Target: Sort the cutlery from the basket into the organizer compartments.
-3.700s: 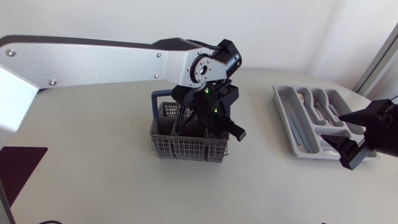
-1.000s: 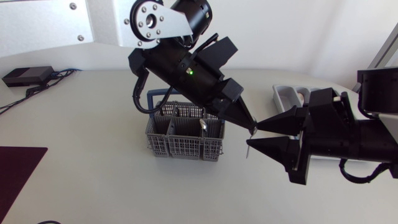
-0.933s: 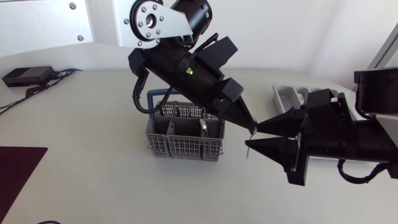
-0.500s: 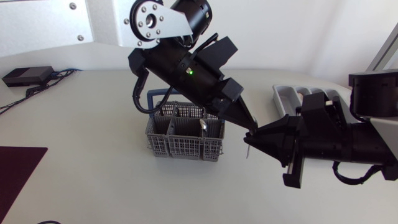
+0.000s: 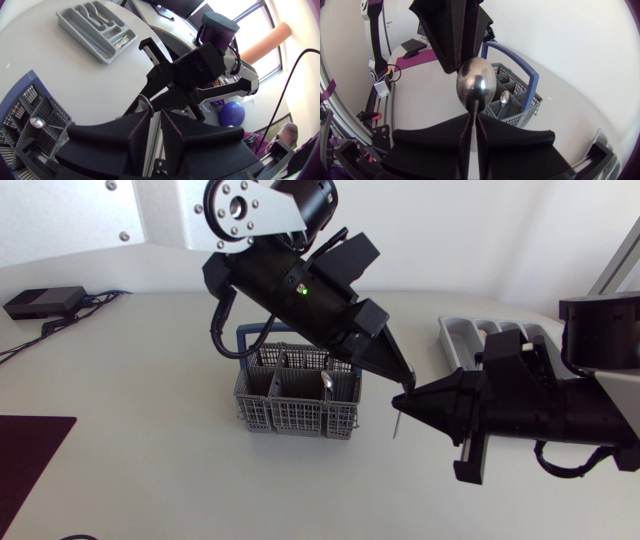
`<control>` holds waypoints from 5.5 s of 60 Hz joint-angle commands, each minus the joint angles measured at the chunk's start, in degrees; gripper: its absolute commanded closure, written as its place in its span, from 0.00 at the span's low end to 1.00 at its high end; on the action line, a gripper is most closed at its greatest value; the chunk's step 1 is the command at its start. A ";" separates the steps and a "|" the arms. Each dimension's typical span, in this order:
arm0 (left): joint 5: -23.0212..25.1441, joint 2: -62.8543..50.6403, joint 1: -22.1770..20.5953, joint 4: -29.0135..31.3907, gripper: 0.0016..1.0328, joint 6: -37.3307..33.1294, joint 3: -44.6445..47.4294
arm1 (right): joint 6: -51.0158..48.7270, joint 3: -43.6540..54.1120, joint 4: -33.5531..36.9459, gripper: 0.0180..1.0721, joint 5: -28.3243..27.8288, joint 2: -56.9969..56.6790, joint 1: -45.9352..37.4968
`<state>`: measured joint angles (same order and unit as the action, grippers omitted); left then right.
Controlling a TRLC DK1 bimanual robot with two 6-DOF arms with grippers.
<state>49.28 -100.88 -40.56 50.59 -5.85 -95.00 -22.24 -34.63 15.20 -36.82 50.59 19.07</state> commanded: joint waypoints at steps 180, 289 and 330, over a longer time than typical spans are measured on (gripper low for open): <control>-48.66 5.70 -0.05 -13.41 0.26 0.22 18.45 | -32.16 3.96 -13.09 0.25 12.47 15.51 -55.54; -42.60 -3.45 3.47 -34.77 0.63 18.50 21.88 | -21.62 8.79 -10.72 0.25 20.21 6.28 -39.02; -42.60 -4.50 1.97 -37.93 0.89 18.85 22.32 | -21.71 9.50 -10.81 0.25 20.82 6.28 -37.88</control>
<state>7.25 -103.83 -38.48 12.97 12.25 -72.16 -44.95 -27.18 4.51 -16.40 57.32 -19.42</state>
